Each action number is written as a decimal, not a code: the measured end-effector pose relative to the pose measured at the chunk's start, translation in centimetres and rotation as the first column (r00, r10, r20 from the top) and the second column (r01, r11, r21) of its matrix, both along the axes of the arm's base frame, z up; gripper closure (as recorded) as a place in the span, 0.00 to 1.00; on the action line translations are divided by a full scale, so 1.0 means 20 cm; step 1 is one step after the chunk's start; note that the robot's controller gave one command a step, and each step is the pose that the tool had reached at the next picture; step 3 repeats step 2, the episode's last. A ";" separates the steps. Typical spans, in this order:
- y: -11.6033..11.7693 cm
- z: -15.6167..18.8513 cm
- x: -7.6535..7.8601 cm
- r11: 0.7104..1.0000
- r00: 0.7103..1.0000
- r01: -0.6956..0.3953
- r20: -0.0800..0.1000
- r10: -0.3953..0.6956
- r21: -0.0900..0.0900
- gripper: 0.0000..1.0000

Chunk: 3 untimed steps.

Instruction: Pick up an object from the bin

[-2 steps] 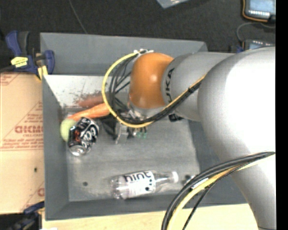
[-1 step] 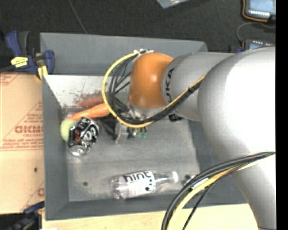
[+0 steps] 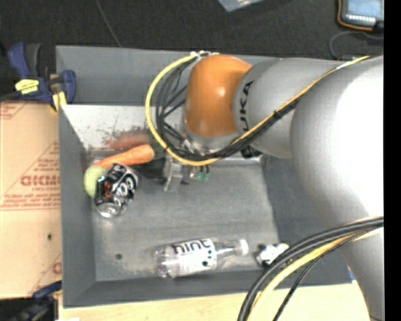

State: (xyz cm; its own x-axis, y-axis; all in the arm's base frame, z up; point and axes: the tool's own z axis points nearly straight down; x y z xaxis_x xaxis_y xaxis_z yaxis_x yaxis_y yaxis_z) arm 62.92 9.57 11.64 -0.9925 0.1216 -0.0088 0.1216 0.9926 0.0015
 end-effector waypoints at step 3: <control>-0.04 0.65 0.01 1.000 1.000 -0.028 0.006 0.028 -0.001 1.00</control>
Offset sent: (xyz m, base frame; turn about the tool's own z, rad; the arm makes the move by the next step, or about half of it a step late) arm 0.0183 -0.0083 0.2826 -0.1154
